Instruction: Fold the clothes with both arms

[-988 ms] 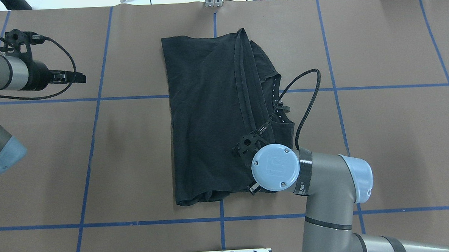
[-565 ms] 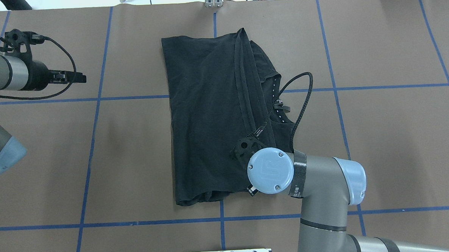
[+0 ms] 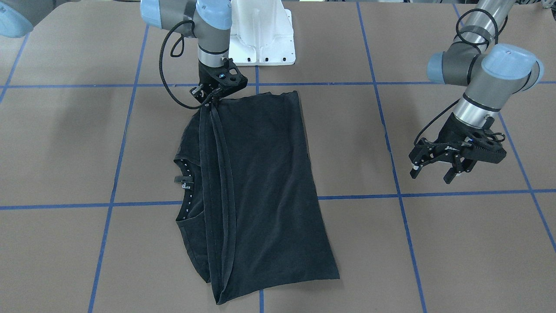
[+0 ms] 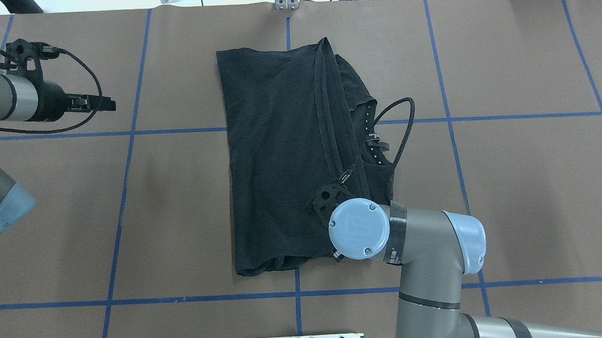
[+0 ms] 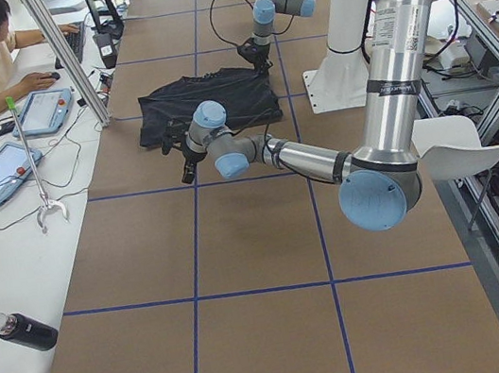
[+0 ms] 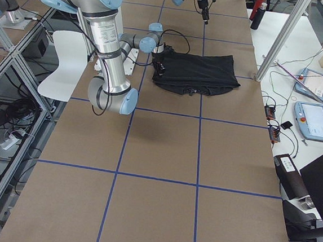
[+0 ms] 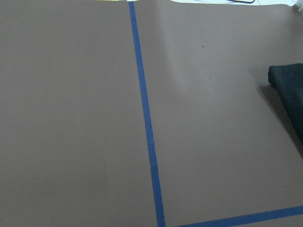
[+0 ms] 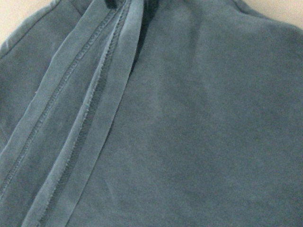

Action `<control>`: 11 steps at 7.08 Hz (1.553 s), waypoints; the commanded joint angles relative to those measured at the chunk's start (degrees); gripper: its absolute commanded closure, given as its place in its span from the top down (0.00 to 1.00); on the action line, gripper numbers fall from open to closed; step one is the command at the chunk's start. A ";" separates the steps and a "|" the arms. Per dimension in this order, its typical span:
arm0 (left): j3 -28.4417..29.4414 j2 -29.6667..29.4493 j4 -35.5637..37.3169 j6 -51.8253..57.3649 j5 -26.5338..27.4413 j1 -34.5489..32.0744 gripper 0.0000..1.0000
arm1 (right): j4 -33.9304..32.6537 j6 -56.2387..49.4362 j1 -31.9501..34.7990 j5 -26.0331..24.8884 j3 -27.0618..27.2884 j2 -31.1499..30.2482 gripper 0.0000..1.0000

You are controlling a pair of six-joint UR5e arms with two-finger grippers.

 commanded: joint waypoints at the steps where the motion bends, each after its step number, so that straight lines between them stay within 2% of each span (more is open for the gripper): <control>1: 0.03 0.00 0.00 -0.03 -0.03 0.00 0.98 | 0.00 -0.06 0.00 0.04 -0.05 0.06 0.00; 3: -0.06 -0.09 0.00 -0.21 -0.03 0.00 0.98 | -0.17 0.03 0.61 0.39 0.21 -0.20 0.00; 6: -0.85 0.00 0.00 -0.38 -0.03 0.00 0.98 | -3.25 1.86 0.36 -0.13 6.61 -5.27 0.00; 7: -1.37 0.09 0.00 -1.17 -0.03 0.00 0.98 | -3.25 7.18 -2.61 -0.22 6.19 -6.17 0.00; 9: -1.82 0.09 0.00 -2.05 0.06 0.00 0.98 | -2.99 7.67 -2.38 0.48 6.63 -6.79 0.00; 10: -1.82 0.09 0.00 -2.05 -0.03 0.00 0.98 | -2.99 7.85 -1.94 0.57 6.54 -6.70 0.21; 11: -2.08 0.09 0.09 -2.14 0.06 0.00 0.98 | -2.90 8.72 -1.24 0.57 6.45 -6.53 0.64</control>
